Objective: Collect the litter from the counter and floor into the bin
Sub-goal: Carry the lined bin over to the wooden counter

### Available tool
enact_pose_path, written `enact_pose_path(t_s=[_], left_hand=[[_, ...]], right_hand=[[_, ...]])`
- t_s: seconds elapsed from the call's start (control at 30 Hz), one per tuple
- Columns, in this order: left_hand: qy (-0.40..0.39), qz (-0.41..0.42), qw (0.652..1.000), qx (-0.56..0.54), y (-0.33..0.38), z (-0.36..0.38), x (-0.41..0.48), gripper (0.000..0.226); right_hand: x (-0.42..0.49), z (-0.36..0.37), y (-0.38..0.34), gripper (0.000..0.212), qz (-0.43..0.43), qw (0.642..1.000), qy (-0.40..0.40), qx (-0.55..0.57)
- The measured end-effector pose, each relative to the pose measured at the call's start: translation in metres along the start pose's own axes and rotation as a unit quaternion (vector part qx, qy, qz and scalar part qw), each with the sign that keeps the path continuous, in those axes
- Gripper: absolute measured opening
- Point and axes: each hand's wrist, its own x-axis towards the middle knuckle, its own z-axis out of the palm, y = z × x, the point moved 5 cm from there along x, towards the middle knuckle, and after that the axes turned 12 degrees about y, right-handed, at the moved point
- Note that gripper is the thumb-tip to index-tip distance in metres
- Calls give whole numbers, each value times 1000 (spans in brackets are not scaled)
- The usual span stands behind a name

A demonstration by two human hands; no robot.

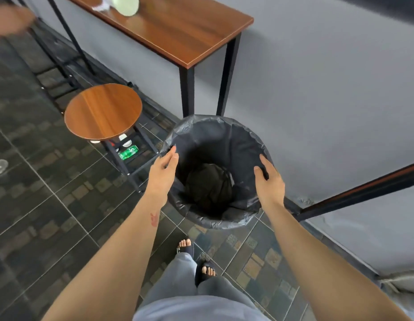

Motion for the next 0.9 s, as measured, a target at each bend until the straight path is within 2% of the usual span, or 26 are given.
enact_pose_path(t_s=[0.17,0.37,0.6,0.9], left_hand=[[63,0,997,-49,-27,-58,-17,36],[156,42,986,-45,-55,-140,-21,36],[249,48,966,-56,-88,-263,9,45],[316,35,947,-40,-114,-430,75,45]], right_hand=[[-29,24,-28,41,-50,997,-55,3],[-73,77,-72,41,-98,988,-120,19],[-147,175,-139,45,-148,965,-209,50],[-255,318,-217,45,-151,947,-272,76]])
